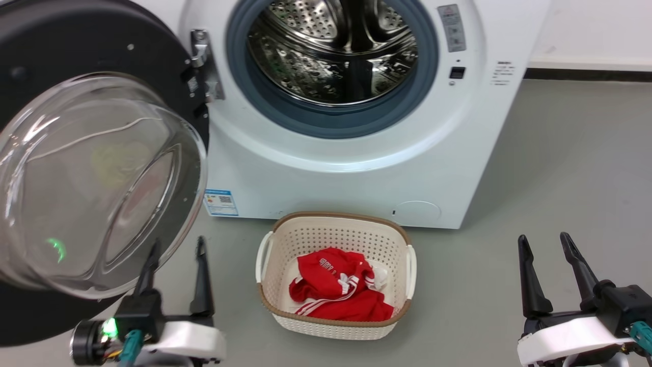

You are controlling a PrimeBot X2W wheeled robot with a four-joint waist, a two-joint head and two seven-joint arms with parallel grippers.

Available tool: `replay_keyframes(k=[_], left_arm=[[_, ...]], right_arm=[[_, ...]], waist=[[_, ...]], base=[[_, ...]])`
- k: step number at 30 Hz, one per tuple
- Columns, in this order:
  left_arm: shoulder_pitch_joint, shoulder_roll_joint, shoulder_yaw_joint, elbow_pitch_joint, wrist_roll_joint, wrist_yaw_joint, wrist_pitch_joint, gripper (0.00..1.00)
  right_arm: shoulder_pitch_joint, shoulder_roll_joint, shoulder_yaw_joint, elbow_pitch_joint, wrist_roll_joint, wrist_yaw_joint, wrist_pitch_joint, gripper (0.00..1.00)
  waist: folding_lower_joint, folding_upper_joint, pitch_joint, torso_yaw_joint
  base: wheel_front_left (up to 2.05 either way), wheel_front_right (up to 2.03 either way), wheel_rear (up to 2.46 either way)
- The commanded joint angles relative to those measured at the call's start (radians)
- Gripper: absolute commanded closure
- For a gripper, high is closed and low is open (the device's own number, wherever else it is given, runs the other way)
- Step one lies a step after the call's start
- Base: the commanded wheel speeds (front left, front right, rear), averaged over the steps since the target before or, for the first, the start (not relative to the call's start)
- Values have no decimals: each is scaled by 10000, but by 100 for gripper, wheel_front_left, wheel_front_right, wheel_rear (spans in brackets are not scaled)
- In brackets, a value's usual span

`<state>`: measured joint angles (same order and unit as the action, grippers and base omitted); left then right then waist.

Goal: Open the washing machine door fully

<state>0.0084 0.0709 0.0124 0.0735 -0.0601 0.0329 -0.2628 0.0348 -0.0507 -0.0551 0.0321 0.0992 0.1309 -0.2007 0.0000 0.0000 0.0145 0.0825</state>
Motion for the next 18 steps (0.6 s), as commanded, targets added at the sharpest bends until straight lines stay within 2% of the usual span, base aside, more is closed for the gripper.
replay_keyframes(k=[1, 9, 18], left_arm=[[-239, -11, -137, 69, 148, -45, -26, 0], [-444, -50, -476, 437, 299, -42, -25, 0], [-526, -19, -446, 525, 356, 73, -26, 0]], right_arm=[[-120, 12, 53, -75, -68, -3, 17, 0], [46, 12, 261, -257, -288, -3, 32, 0], [27, 12, 306, -120, -109, -3, -11, 0]], waist=[[0, 0, -10, -185], [0, 0, -101, -707], [0, 0, -23, -845]], base=[[0, 0, 0], [0, 0, 0], [0, 0, 0]])
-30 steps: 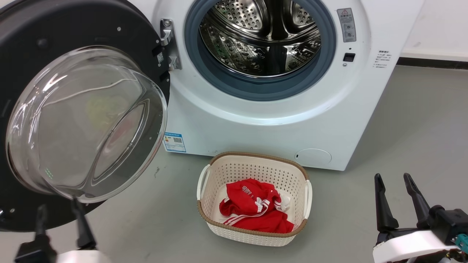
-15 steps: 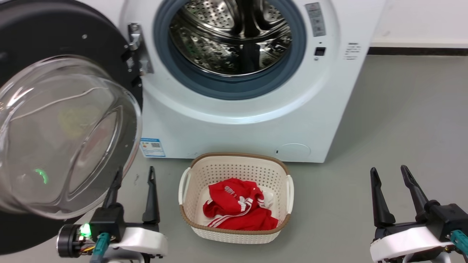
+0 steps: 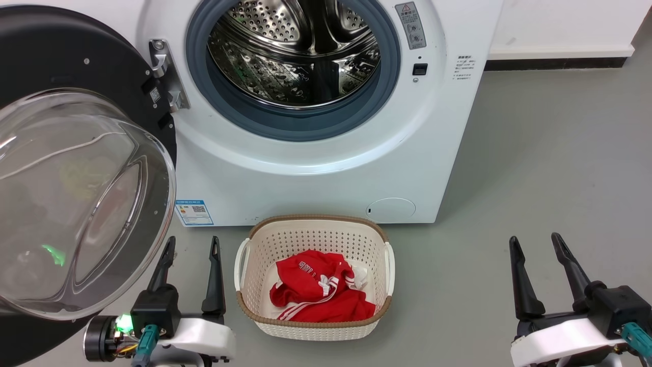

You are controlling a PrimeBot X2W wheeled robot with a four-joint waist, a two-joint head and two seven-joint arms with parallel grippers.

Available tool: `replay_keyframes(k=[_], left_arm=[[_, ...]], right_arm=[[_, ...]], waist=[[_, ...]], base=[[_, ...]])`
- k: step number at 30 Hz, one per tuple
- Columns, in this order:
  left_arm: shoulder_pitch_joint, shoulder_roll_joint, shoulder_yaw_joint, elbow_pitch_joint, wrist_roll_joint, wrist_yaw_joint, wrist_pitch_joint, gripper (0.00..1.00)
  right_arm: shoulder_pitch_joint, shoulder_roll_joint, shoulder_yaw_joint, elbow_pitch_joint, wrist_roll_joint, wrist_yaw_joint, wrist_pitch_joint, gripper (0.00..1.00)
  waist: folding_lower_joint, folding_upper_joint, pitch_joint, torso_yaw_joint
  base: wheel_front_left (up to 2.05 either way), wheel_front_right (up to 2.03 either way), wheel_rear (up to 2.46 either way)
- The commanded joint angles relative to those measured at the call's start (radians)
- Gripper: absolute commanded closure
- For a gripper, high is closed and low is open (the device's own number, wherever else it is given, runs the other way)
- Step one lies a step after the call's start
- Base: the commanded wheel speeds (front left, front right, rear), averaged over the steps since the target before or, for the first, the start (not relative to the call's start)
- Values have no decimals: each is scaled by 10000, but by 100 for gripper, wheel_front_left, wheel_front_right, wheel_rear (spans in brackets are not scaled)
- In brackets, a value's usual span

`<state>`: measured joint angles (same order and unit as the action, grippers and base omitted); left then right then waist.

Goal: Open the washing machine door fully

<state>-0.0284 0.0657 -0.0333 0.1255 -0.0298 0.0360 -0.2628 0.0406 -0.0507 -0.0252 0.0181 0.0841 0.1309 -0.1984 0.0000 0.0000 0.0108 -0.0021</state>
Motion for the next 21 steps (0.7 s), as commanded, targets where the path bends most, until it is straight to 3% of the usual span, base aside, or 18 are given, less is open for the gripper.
replay_keyframes(k=[1, 18, 19, 21], left_arm=[[-177, 47, 20, 4, 66, 63, -26, 0], [-184, 130, 36, -133, 64, 128, -26, 0], [-80, 119, 39, -101, 65, 111, 0, 100], [-54, 113, 41, -20, 61, 108, 5, 100]], right_arm=[[-53, 12, 14, 43, 50, -3, -37, 0], [-172, 12, 36, 236, 243, -3, -132, 0], [-50, 0, 27, 233, 213, 0, -79, 100], [-13, 0, 34, 308, 217, 0, -66, 100]], waist=[[0, 0, 25, 0], [0, 0, 106, -10], [0, 0, 109, -10], [0, 0, 108, -10]], base=[[0, 0, 0], [0, 0, 0], [0, 0, 0], [0, 0, 0]])
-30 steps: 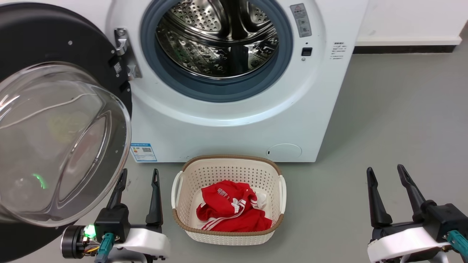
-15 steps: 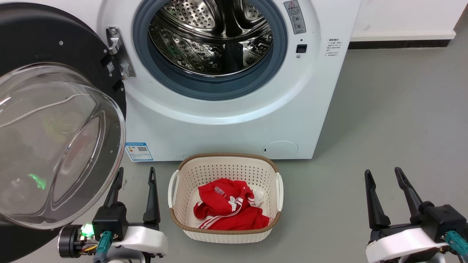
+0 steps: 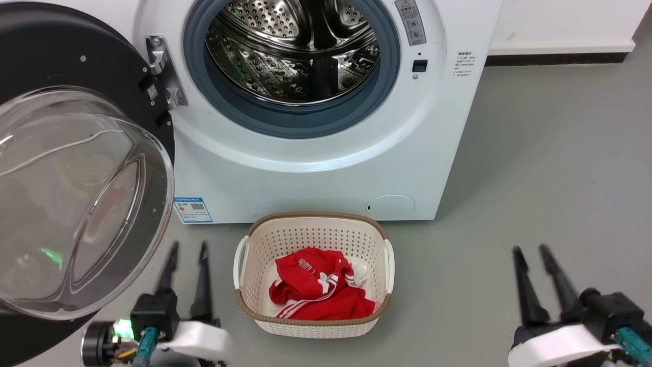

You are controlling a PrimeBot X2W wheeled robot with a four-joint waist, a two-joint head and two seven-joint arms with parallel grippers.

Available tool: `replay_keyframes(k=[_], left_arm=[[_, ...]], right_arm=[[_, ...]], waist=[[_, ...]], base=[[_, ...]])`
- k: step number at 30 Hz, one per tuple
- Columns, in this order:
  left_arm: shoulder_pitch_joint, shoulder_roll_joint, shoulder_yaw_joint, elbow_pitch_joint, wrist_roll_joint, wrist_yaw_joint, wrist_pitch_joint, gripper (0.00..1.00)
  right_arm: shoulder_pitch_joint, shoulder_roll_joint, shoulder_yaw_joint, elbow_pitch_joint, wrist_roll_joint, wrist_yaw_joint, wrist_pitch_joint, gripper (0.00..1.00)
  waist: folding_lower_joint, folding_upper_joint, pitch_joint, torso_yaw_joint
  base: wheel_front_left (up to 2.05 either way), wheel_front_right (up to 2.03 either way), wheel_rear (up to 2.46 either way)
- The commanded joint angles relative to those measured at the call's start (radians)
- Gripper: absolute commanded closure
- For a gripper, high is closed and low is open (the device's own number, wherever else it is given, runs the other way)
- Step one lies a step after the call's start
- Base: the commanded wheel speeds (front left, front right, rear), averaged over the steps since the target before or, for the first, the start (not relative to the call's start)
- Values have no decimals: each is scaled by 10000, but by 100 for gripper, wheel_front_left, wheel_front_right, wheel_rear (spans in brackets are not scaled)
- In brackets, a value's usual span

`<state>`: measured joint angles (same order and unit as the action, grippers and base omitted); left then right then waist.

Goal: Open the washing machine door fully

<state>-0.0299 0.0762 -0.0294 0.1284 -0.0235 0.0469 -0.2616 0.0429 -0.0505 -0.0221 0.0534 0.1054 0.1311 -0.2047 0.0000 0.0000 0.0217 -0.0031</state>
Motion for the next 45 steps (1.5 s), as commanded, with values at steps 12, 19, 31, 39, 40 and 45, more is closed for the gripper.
replay_keyframes(k=[12, 19, 31, 39, 40, 45], left_arm=[[-192, -40, 308, 304, -2349, -268, 663, 100], [-220, -61, 374, 335, -3717, -418, 924, 100], [-322, -93, 543, 452, -5799, -659, 1390, 100], [-391, -112, 649, 537, -7042, -797, 1684, 100], [-401, -114, 663, 546, -7186, -817, 1718, 100], [-455, -131, 756, 615, -8184, -924, 1954, 100]], right_arm=[[-192, -100, 3, 285, 2374, -1, 366, 100], [-341, -150, -15, 452, 3710, -1, 587, 100], [-561, -207, -64, 690, 5736, -1, 944, 100], [-672, -233, -106, 834, 6937, -2, 1168, 100], [-690, -235, -112, 852, 7085, -2, 1194, 100], [-792, -248, -155, 966, 8034, -2, 1383, 100]], waist=[[0, 0, -17, 3], [0, 0, -27, 5], [0, 0, -44, 7], [0, 0, -56, 9], [0, 0, -58, 10], [0, 0, -68, 11]], base=[[0, 0, 0], [0, 0, 0], [0, 0, 0], [0, 0, 0], [0, 0, 0], [0, 0, 0]])
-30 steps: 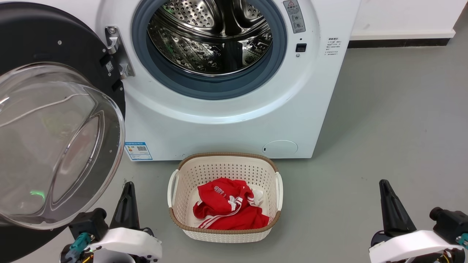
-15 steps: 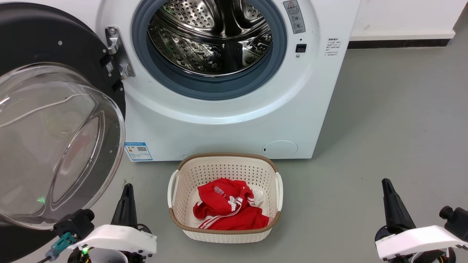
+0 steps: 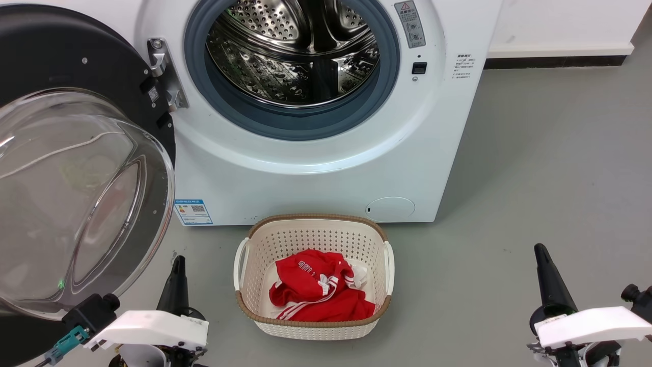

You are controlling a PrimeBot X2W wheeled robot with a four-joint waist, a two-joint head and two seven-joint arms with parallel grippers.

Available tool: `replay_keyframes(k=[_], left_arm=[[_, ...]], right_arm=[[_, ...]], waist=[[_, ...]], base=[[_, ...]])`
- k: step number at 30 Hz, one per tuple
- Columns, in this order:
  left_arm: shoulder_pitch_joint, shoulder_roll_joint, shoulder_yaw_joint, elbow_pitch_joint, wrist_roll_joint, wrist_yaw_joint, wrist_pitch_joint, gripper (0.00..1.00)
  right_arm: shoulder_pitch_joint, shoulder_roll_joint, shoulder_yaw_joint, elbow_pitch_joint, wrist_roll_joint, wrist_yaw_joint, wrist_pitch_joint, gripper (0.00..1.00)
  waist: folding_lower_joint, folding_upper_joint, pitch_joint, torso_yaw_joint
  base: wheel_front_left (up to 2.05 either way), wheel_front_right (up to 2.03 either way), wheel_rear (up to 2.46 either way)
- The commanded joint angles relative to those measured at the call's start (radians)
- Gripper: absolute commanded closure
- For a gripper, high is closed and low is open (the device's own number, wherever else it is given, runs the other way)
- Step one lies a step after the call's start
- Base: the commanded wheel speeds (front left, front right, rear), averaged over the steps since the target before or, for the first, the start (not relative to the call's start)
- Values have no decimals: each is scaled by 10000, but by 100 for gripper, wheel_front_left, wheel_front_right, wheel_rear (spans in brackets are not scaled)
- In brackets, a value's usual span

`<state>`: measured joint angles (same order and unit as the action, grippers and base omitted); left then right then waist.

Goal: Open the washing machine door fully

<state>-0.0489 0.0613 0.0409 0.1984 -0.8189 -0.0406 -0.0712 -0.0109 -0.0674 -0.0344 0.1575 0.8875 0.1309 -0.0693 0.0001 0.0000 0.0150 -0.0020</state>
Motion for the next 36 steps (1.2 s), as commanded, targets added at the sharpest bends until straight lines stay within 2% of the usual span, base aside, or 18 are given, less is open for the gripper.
replay_keyframes(k=[1, 20, 36], left_arm=[[-273, 16, 66, -76, -360, -65, 79, 100], [-402, -23, 278, 92, -2718, -337, 639, 100], [-489, -51, 431, 209, -4300, -523, 1024, 100]], right_arm=[[-264, -80, -38, -59, 340, 0, 58, 100], [-498, -91, -161, 223, 2583, 0, 523, 100], [-661, -83, -268, 418, 4080, 0, 862, 100]], waist=[[0, 0, -2, 1], [0, 0, -31, 5], [0, 0, -53, 9]], base=[[0, 0, 0], [0, 0, 0], [0, 0, 0]])
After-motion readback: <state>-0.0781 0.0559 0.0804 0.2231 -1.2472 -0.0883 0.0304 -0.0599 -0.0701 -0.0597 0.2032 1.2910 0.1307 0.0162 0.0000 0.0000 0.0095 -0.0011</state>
